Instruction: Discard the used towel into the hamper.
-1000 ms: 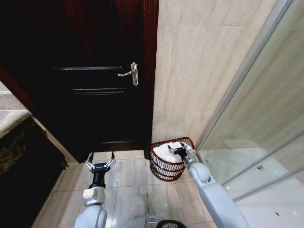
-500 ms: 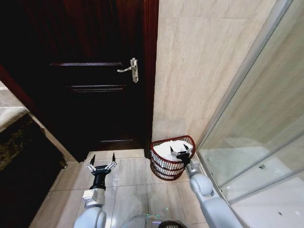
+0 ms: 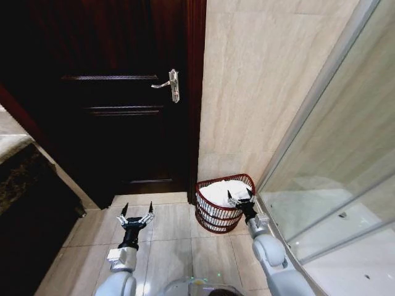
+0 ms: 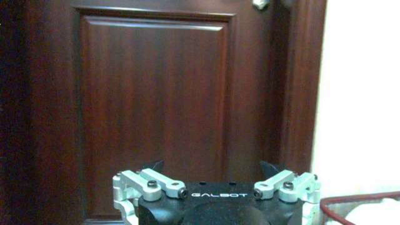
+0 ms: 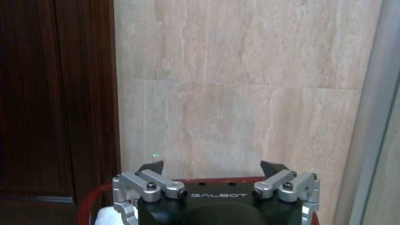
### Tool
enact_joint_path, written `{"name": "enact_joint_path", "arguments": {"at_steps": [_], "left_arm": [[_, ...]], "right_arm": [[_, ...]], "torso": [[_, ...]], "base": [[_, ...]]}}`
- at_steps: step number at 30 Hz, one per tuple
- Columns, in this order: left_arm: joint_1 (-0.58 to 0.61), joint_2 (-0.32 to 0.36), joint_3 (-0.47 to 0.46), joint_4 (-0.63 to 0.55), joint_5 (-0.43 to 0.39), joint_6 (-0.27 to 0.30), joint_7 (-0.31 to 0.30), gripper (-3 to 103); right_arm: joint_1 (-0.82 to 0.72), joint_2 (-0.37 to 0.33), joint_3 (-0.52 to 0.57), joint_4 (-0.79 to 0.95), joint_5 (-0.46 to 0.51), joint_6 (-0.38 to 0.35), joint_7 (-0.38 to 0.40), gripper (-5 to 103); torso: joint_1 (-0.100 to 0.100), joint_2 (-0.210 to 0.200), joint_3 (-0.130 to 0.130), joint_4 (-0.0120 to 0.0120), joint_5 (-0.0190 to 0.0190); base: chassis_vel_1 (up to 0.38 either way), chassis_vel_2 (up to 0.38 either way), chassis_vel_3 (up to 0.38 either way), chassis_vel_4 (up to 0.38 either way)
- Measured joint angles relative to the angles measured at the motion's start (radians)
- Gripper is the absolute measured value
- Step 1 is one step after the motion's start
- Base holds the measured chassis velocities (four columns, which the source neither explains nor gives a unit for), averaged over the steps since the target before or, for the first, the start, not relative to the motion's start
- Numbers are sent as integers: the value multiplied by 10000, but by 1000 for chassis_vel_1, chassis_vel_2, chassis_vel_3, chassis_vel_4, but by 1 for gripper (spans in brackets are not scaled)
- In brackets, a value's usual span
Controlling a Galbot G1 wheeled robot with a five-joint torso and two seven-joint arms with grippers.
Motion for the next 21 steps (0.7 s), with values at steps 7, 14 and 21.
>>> {"name": "enact_joint_path", "arguments": {"at_steps": [7,14,21], "left_arm": [[-117,279,-104,149,-296,94,-209,100],[-211,337,41,146,-215,154,-388,100],[-199,333,20,145,-97,106,-393,100]], "right_arm": [[-751,352,283,547,-28,430,14,100],[-905,295,211,520,-84,611,77,100],[-926,251,59,466,-66,616,92,100]], "torso": [[-27,-49,-24,-2,1],[-19,-25,-8,-1,1],[-9,0,5,-1,2]], "base": [[0,0,0,0],[0,0,0,0],[-17,24,25,-19]]}}
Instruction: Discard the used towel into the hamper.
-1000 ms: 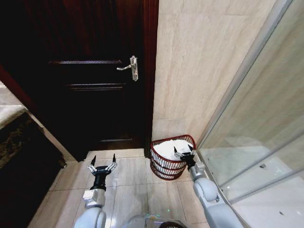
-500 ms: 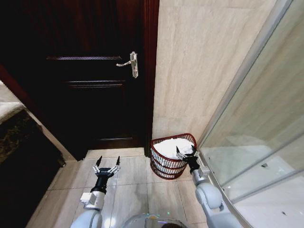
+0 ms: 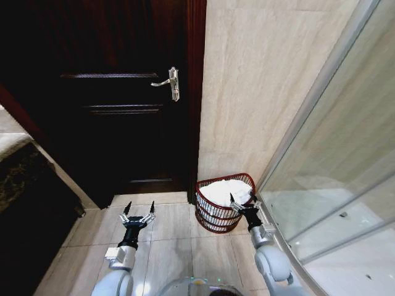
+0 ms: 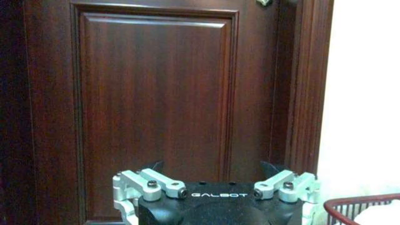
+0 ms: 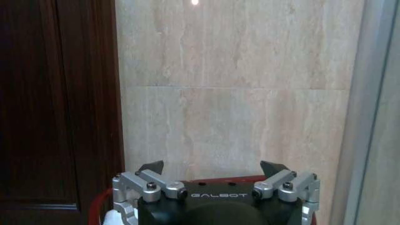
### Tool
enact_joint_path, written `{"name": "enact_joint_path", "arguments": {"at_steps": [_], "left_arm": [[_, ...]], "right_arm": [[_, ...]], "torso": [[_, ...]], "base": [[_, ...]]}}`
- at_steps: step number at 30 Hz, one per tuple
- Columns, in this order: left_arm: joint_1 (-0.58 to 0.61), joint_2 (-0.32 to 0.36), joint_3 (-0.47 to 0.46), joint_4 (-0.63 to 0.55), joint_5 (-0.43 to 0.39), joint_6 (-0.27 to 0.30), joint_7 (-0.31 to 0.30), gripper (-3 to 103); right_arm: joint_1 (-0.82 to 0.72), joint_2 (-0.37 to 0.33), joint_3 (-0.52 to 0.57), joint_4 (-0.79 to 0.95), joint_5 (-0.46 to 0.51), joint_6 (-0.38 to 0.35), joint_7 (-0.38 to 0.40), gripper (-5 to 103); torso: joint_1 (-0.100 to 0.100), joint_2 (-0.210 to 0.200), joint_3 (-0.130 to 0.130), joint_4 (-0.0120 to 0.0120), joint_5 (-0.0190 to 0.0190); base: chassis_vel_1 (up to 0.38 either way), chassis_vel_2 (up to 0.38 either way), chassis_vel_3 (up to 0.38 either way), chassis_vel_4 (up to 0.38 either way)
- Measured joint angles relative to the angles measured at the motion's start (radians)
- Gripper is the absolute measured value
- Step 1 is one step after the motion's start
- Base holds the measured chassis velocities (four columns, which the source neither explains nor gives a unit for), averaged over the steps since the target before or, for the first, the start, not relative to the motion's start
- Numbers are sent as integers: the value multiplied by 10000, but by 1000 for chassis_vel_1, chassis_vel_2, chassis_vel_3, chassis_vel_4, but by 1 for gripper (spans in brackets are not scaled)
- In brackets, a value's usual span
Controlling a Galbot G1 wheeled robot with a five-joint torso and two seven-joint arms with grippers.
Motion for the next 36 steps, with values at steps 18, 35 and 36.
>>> {"name": "enact_joint_path", "arguments": {"at_steps": [18,35,36], "left_arm": [[193,-133,-38,-158,11,-322,-5,100],[437,-461,-200,-720,-15,-462,-25,100],[453,-465,-201,-700,-15,-506,-25,100]], "right_arm": [[1829,-593,-174,-1450,1543,-2633,-147,100],[3742,-1818,-1125,-2939,3701,-5523,-122,100],[3885,-1881,-1212,-2960,3739,-5677,-117,100]], "torso": [[15,35,21,1,0],[22,48,30,-1,1],[22,49,31,-1,0]], "base": [[-67,65,51,-53],[0,0,0,0],[0,0,0,0]]}}
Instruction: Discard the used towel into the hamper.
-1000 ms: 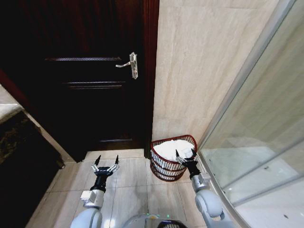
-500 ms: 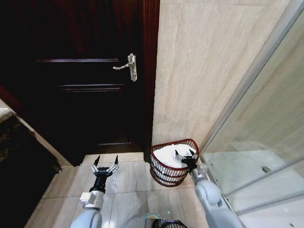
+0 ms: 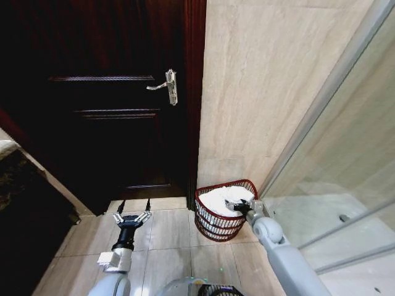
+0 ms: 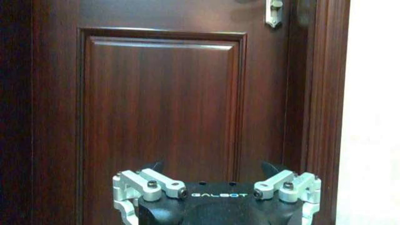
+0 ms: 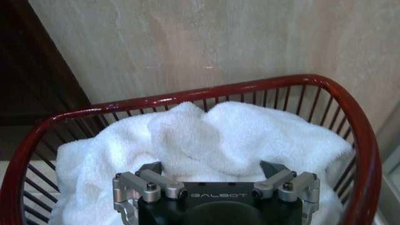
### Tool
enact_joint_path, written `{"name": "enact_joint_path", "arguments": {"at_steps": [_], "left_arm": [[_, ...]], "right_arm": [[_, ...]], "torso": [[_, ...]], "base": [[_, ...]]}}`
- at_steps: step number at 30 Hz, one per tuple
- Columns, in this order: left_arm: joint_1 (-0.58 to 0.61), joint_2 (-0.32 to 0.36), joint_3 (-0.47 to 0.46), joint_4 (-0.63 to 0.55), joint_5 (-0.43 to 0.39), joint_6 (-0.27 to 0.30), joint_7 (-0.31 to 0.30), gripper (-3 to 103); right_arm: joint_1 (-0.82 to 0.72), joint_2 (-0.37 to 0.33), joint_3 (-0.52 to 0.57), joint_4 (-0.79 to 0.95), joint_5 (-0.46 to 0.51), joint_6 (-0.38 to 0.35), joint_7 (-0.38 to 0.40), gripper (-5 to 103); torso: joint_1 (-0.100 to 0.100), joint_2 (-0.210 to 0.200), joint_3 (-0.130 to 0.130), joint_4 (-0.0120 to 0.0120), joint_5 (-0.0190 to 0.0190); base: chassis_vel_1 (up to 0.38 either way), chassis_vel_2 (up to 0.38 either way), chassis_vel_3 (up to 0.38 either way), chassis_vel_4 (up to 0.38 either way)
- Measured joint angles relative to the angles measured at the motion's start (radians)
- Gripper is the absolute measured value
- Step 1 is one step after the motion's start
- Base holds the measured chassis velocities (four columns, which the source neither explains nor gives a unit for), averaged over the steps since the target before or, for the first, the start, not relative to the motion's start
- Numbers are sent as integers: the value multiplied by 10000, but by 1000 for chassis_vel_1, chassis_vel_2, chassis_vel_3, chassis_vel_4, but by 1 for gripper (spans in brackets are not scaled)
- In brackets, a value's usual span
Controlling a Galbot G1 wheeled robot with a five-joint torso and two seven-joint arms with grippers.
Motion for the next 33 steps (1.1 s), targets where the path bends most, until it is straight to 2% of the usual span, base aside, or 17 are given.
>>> {"name": "enact_joint_path", "arguments": {"at_steps": [4,6,8,12,26,30,33], "left_arm": [[22,-2,-4,83,9,-79,0,100],[30,-2,-8,109,22,-113,0,100],[32,-2,-27,103,24,-117,0,100],[-4,-1,-60,71,22,-117,-1,100],[-106,6,-121,56,-52,-77,-9,100],[-129,13,-113,57,-64,-63,-10,100],[-158,21,-76,43,-67,-46,-14,100]], "right_arm": [[287,-136,-330,-12,62,-364,13,100],[561,-227,-617,-80,164,-771,54,100],[799,-280,-811,-188,445,-1169,154,100],[1175,-314,-1164,-575,848,-1522,340,100],[1722,81,-1637,-2016,781,-1454,387,100],[1572,20,-1592,-1589,731,-1179,534,100],[1312,-96,-1433,-802,719,-601,955,100]], "torso": [[0,1,1,0,0],[1,2,1,1,-1],[1,3,2,1,-1],[1,4,2,1,0],[3,8,4,1,0],[4,7,5,0,2],[4,7,6,1,1]], "base": [[0,0,0,0],[0,0,0,0],[0,0,0,0],[0,0,0,0],[0,0,0,0],[0,0,0,0],[0,0,0,0]]}}
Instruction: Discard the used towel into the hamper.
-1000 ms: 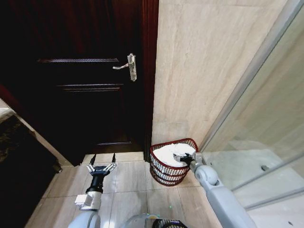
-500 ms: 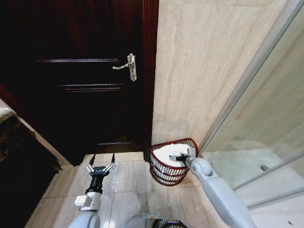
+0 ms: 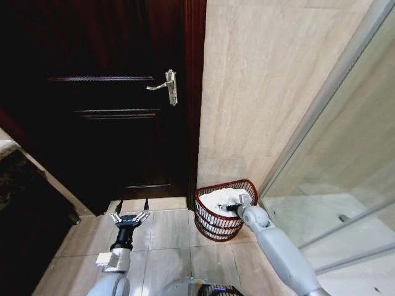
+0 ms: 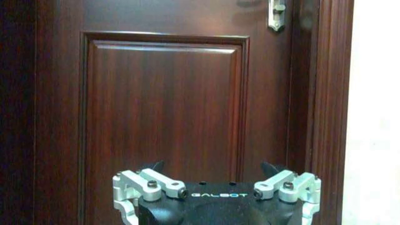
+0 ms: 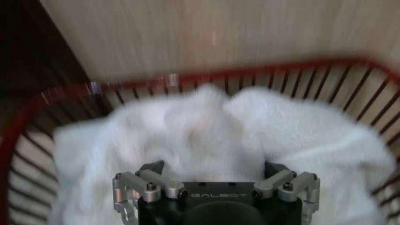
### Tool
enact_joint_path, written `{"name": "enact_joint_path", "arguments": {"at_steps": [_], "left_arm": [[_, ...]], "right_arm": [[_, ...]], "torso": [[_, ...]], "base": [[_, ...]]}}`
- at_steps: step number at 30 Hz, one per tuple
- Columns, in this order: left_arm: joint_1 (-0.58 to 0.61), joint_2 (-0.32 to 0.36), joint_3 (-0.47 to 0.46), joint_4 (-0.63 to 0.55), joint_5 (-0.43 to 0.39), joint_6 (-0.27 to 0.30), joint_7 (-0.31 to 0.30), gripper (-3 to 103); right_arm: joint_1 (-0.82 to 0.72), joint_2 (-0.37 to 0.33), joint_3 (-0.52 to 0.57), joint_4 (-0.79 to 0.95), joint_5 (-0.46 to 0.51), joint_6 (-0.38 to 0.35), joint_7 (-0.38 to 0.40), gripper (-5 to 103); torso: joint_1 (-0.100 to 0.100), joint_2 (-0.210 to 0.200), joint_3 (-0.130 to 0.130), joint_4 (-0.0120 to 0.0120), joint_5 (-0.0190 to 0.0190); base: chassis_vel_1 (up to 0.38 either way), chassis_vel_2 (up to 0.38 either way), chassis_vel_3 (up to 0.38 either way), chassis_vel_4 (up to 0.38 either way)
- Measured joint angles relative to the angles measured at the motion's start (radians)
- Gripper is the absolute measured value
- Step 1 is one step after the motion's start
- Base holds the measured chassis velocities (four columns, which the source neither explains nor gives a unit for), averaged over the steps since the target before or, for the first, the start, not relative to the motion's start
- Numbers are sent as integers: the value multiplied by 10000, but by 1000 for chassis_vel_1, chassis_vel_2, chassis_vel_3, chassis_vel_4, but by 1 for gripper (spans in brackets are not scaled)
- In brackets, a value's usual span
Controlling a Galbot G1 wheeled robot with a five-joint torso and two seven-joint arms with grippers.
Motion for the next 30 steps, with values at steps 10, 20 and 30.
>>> {"name": "enact_joint_path", "arguments": {"at_steps": [10,20,30], "left_arm": [[23,74,118,-101,-186,-9,-351,100],[-208,509,215,0,-572,229,-497,100],[-347,1255,285,-47,-887,716,-491,100]], "right_arm": [[-3066,328,1304,3923,-2241,3355,200,100],[-5373,1973,2502,4866,-5019,6051,-58,100],[-6679,2416,3065,5729,-5508,7161,360,100]], "torso": [[-1,1,-1,-1,-2],[-1,2,-2,-3,-1],[63,148,78,-2,-3]], "base": [[0,0,0,0],[0,0,0,0],[0,0,0,0]]}}
